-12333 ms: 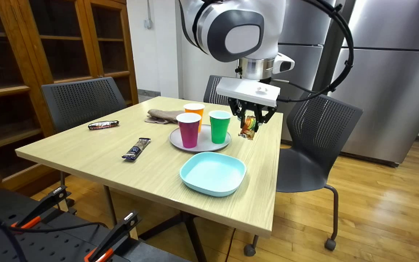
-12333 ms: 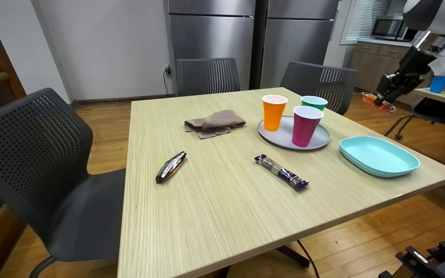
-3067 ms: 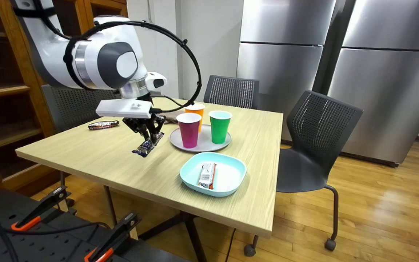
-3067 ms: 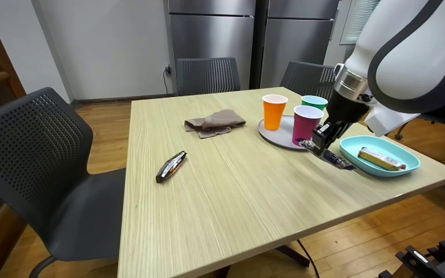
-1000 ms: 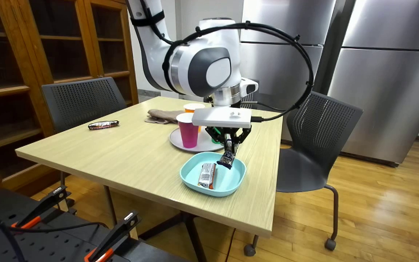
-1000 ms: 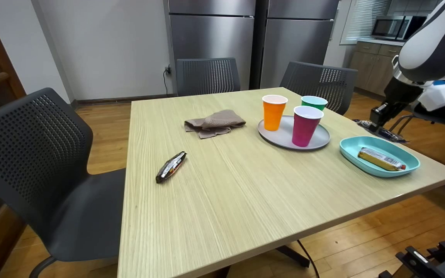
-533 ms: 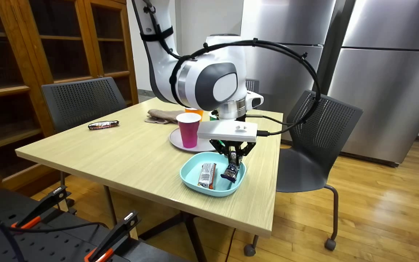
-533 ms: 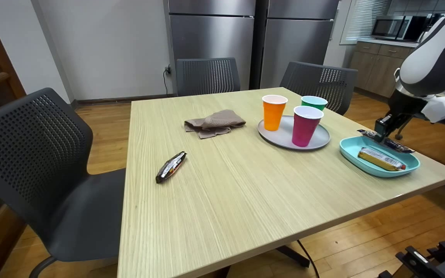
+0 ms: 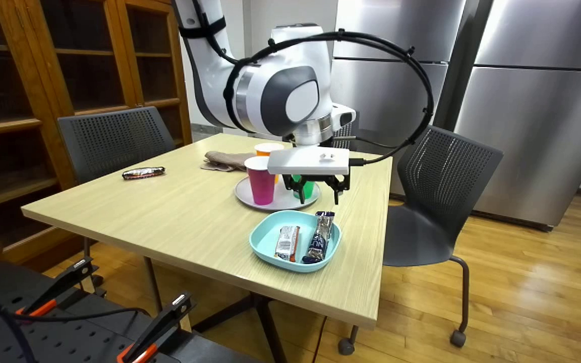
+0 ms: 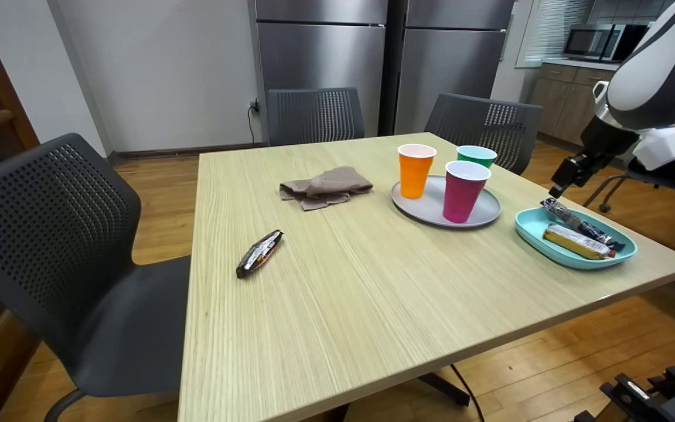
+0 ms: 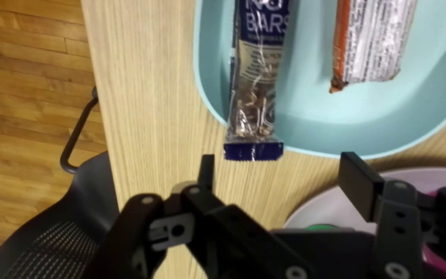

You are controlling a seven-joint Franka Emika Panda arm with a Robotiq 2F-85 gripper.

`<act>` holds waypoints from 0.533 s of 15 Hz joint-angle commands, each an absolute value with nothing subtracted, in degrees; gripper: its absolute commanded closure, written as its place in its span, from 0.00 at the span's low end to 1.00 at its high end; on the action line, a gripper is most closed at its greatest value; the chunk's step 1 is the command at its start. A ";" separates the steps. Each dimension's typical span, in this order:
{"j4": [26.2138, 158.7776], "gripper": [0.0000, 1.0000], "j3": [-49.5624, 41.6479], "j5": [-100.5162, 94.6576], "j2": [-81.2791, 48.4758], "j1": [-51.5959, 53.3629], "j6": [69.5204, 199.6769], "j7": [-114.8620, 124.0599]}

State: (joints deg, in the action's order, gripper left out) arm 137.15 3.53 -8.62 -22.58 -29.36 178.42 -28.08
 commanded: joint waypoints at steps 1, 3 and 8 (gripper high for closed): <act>142.12 0.00 13.91 -5.41 -17.20 -36.22 178.97 -30.11; 143.75 0.00 20.01 -3.74 -15.92 -39.53 178.08 -30.30; 146.49 0.00 33.25 -0.13 -14.21 -46.41 175.53 -30.19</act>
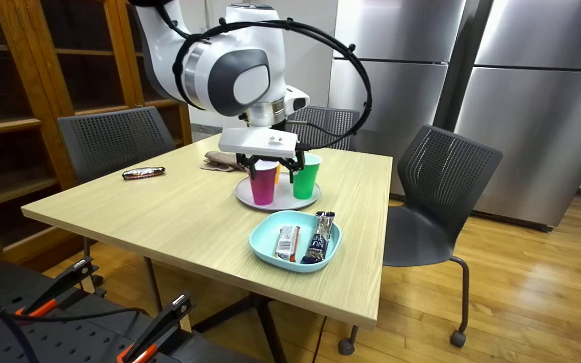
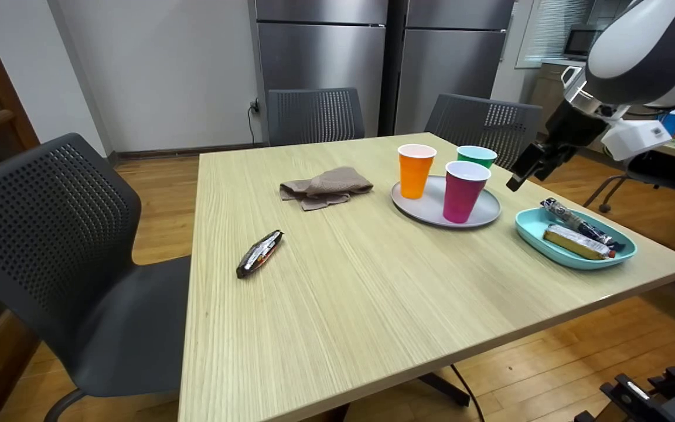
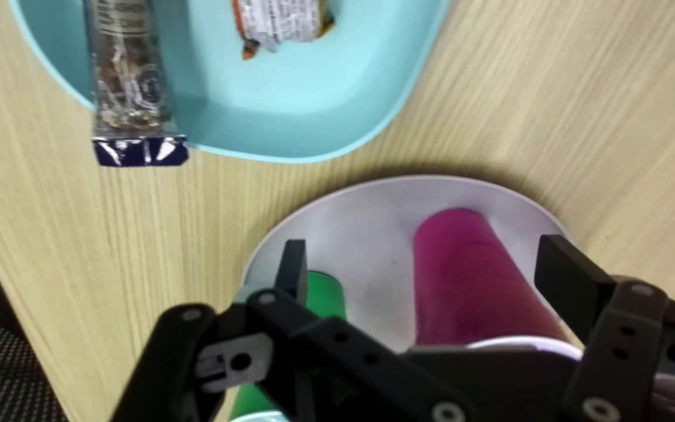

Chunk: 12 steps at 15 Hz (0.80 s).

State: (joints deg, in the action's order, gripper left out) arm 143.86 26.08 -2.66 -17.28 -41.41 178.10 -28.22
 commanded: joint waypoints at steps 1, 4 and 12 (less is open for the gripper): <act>146.83 0.00 35.60 0.48 -14.22 -47.67 175.08 -30.44; 147.85 0.00 39.76 1.27 -13.78 -48.95 173.76 -29.11; 148.09 0.00 44.26 3.33 -14.41 -45.92 174.92 -25.39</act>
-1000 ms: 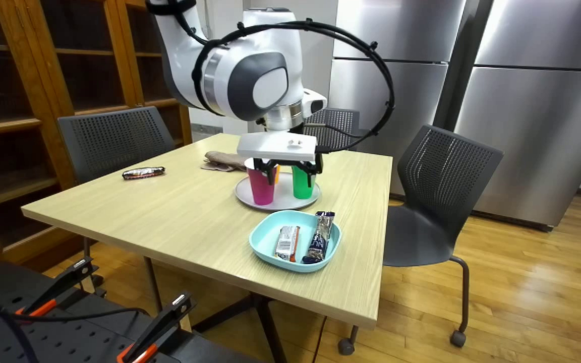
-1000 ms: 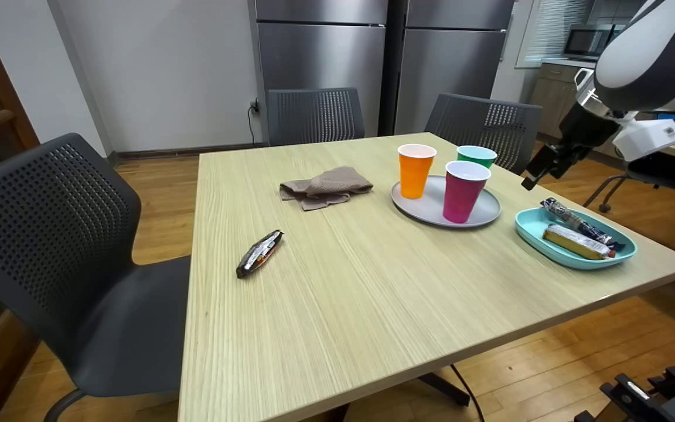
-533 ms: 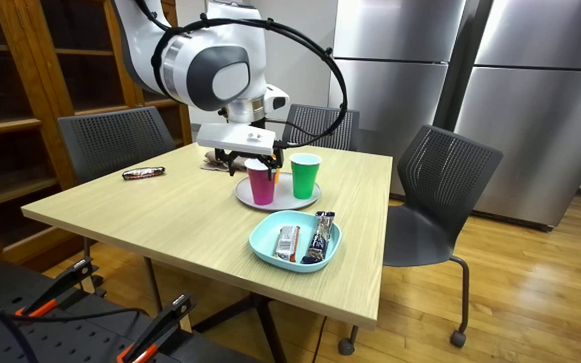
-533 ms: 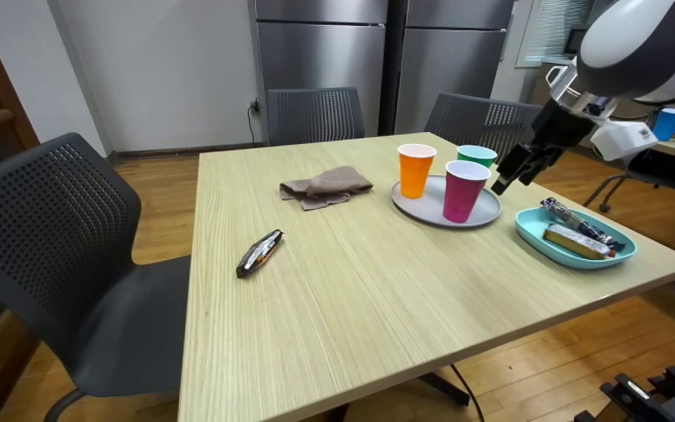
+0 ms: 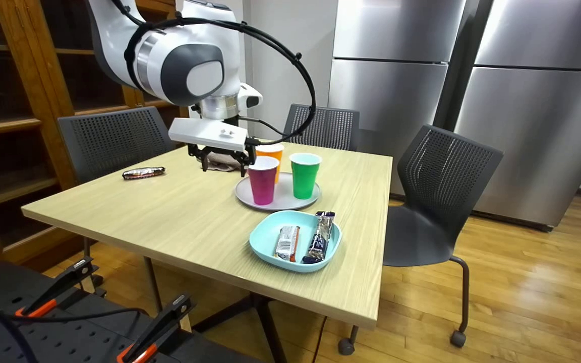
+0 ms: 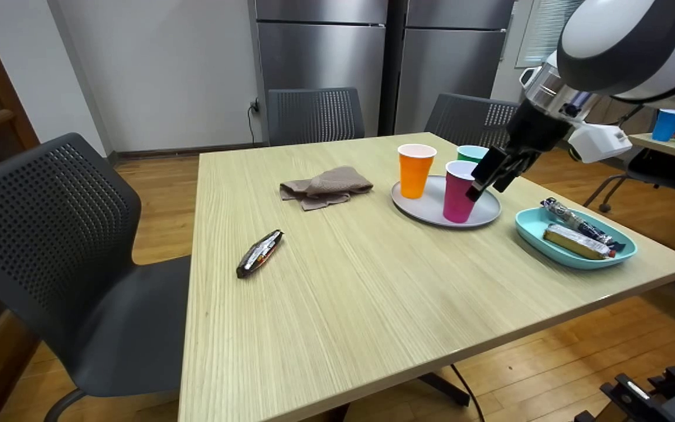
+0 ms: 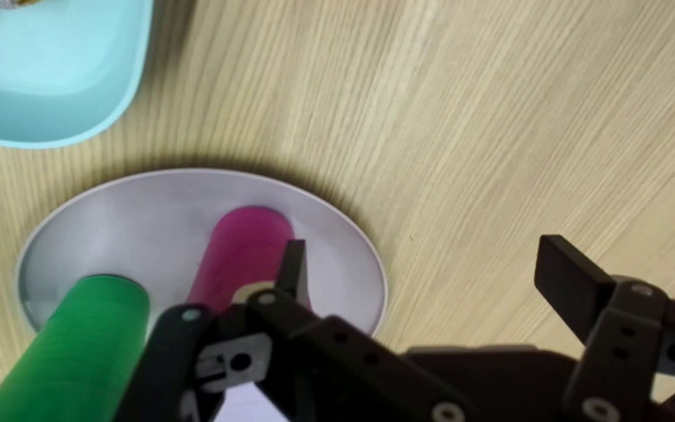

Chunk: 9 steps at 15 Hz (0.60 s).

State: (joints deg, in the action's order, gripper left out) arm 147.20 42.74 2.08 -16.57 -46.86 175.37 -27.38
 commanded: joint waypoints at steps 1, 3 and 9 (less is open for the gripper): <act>148.01 0.00 44.14 3.26 -14.41 -45.10 174.98 -24.86; 147.75 0.00 43.49 3.01 -14.59 -43.03 174.89 -23.46; 146.96 0.00 38.05 1.30 -14.43 -32.32 174.71 -17.69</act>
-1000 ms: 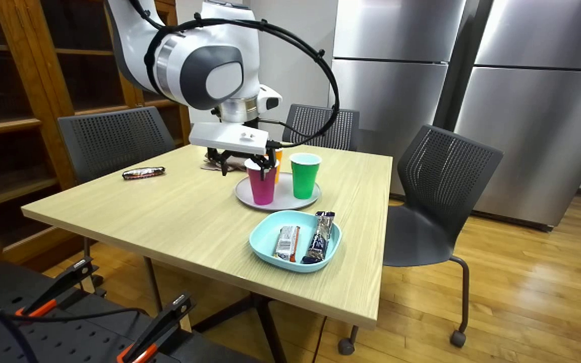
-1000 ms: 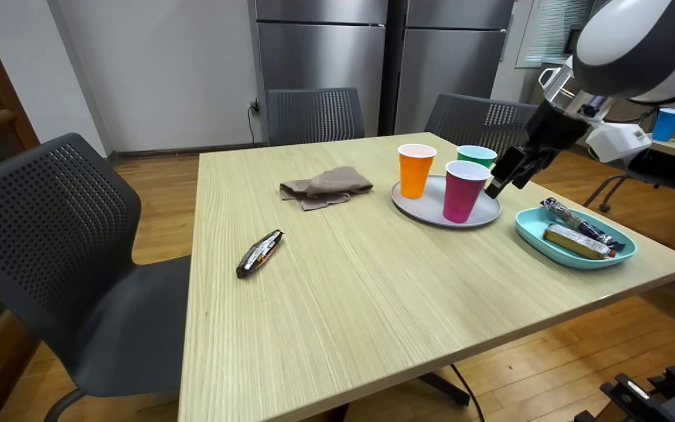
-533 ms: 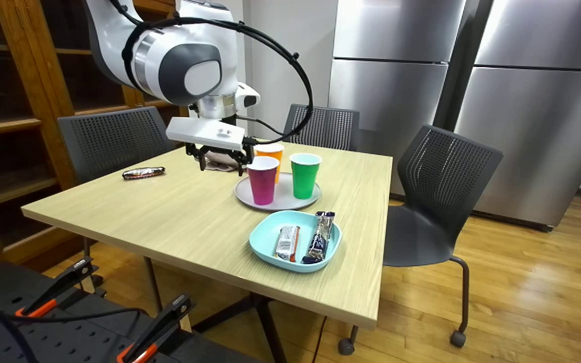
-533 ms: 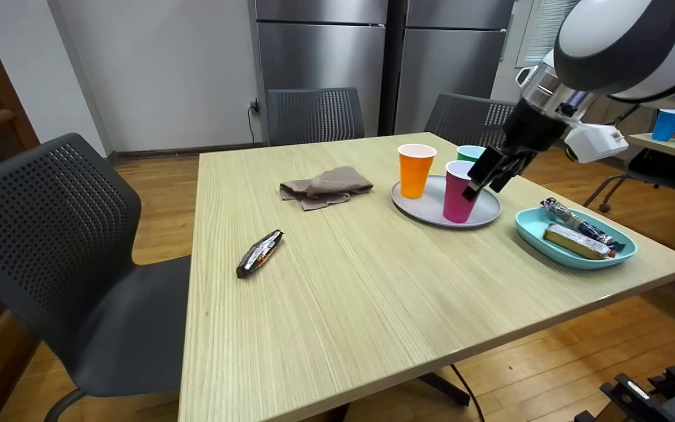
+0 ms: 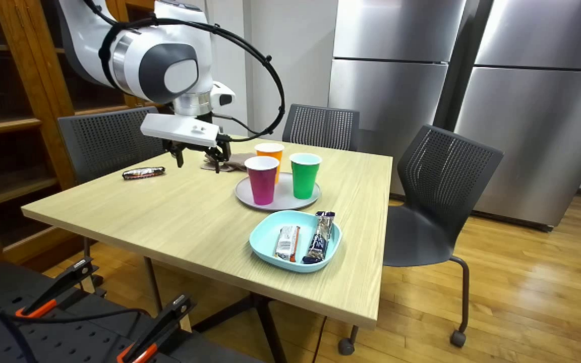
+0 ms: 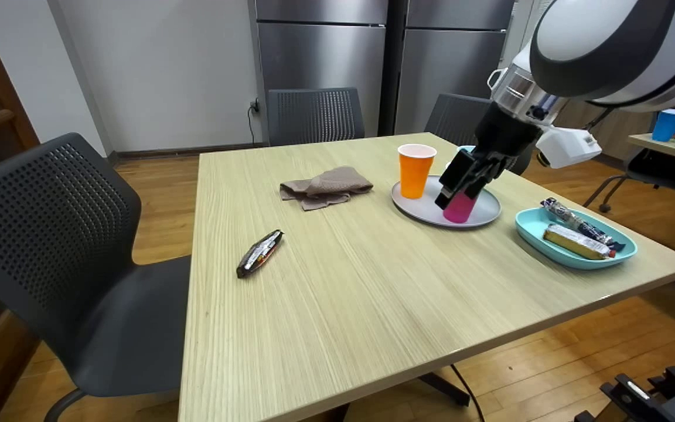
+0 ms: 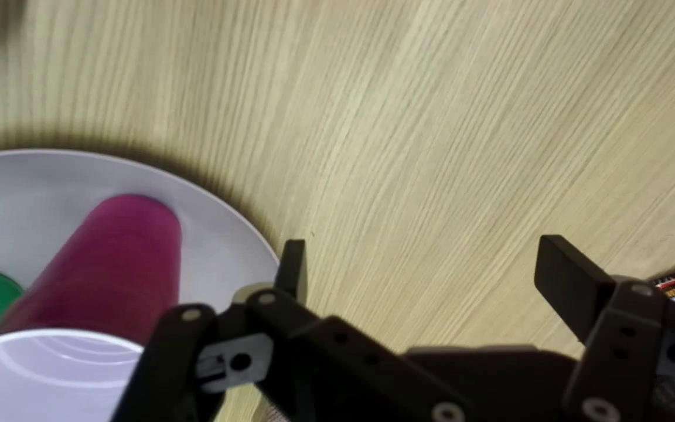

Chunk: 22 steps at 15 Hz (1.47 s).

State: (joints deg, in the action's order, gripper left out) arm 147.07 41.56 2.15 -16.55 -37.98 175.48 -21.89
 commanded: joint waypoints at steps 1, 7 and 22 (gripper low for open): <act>146.61 0.00 36.60 1.05 -14.63 -29.97 174.74 -16.54; 143.30 0.00 23.39 1.26 -16.15 -11.57 174.79 -12.14; 138.21 0.00 11.75 -1.06 -19.89 4.98 175.08 -7.32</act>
